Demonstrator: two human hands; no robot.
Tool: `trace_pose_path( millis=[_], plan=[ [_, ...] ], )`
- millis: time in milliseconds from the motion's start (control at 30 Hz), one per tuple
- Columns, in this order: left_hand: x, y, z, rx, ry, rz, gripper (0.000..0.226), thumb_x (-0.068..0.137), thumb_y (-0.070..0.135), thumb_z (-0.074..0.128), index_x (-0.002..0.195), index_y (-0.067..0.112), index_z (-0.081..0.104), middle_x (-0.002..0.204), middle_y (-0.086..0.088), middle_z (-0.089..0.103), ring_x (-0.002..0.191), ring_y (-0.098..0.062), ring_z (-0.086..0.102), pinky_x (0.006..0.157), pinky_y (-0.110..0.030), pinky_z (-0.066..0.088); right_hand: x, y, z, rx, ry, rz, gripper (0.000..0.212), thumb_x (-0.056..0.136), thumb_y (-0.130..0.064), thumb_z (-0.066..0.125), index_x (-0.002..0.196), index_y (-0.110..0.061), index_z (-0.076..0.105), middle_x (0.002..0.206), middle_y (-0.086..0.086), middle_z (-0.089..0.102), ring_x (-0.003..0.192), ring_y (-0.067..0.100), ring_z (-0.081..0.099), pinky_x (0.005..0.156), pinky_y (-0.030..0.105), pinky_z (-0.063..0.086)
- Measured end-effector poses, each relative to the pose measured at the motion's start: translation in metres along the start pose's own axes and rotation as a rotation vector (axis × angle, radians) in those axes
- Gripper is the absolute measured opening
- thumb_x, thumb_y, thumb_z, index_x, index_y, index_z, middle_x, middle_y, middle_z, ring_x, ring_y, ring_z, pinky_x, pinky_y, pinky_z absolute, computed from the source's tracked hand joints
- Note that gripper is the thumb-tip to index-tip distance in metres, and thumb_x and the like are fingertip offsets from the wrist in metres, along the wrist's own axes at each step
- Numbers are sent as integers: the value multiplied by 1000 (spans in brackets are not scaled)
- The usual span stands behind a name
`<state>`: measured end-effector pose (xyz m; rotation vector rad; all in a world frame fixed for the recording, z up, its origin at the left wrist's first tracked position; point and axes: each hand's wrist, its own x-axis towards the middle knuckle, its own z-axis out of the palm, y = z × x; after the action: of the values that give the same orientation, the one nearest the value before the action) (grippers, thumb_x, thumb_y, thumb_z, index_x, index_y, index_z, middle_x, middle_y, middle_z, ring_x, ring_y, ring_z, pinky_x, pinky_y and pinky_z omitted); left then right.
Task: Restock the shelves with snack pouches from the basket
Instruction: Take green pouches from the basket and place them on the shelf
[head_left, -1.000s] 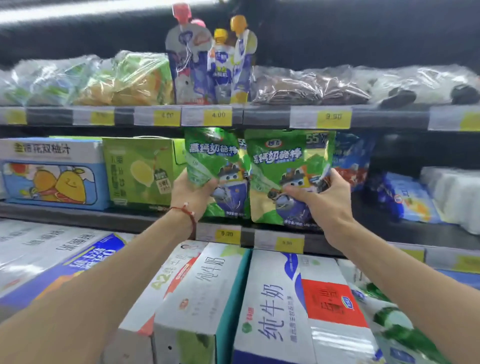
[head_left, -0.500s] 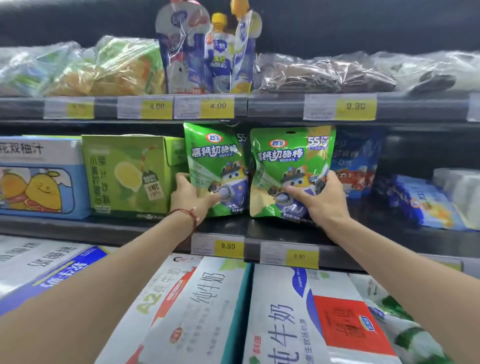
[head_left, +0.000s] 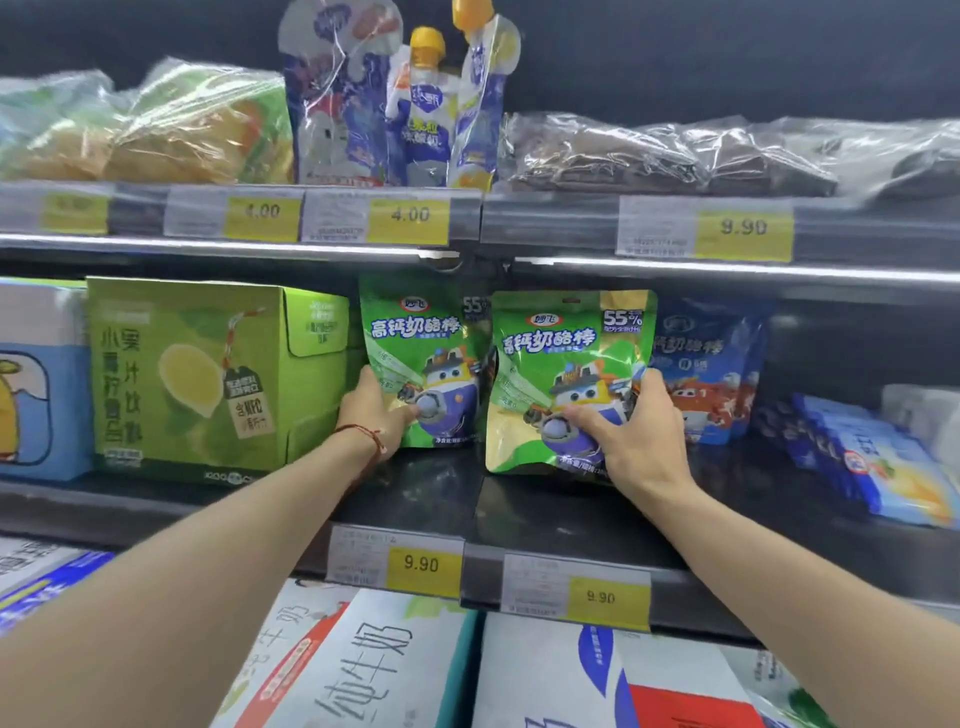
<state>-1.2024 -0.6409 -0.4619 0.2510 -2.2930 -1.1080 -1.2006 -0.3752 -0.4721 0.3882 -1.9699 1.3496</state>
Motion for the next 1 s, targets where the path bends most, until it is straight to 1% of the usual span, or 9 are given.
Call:
trace_pose_path(
  millis=[167,267,333,433,500,633,733,800,1000],
  plan=[
    [9,-2,5,1,14,-44,70,93,15,60,144,0,15,141,-23,44,125,-37,48,102,-40,42,1,2,0,39,-30,21,48,77,-29,89,105,-15,51,99,-4,63,97,20,61,80,32,48],
    [4,0,5,25,111,5,64,87,11,68,132,-1,25,132,-24,48,120,-38,51,100,-41,44,0,3,-2,109,-96,87,50,75,-25,91,106,-22,51,105,-1,68,101,21,67,94,43,55],
    [-2,2,3,42,122,37,74,83,7,71,138,-1,22,135,-23,44,124,-38,48,104,-40,42,-1,2,-4,144,-170,118,58,71,-21,93,111,-25,51,109,1,70,101,21,70,97,47,55],
    [-14,5,-5,112,24,18,96,85,4,66,152,0,-3,149,-25,31,135,-38,38,112,-40,34,-4,-3,-5,170,-273,153,70,71,-15,93,124,-22,48,113,-1,70,97,11,72,96,35,57],
    [-21,6,-10,148,1,14,95,87,3,62,153,1,-7,151,-24,30,137,-37,36,113,-41,33,-6,-9,-6,191,-327,157,72,73,-10,91,129,-18,46,114,-1,69,89,1,71,80,16,57],
    [-39,7,-20,140,14,36,73,86,-1,62,147,5,24,141,-15,43,130,-32,45,106,-40,41,-11,-15,-2,174,-424,153,75,75,-15,91,133,-19,44,119,-7,66,101,-2,64,77,6,51],
    [-52,7,-26,139,45,107,59,86,-3,59,139,8,37,128,-8,49,119,-25,50,95,-31,42,-7,-14,12,119,-448,174,76,72,-28,93,132,-20,47,121,-8,68,108,5,66,104,30,51],
    [-57,3,-29,133,86,149,55,86,-2,58,137,7,41,128,-9,50,116,-25,51,93,-28,41,-5,-16,28,115,-468,179,81,68,-33,95,133,-20,49,124,-5,69,112,13,67,108,41,50],
    [-54,-12,-32,13,210,204,58,81,1,59,134,20,46,123,-8,58,111,-26,58,98,-42,50,-1,-26,88,33,-438,164,110,52,-63,93,138,-16,42,137,5,61,126,26,58,109,47,47]
  ],
)
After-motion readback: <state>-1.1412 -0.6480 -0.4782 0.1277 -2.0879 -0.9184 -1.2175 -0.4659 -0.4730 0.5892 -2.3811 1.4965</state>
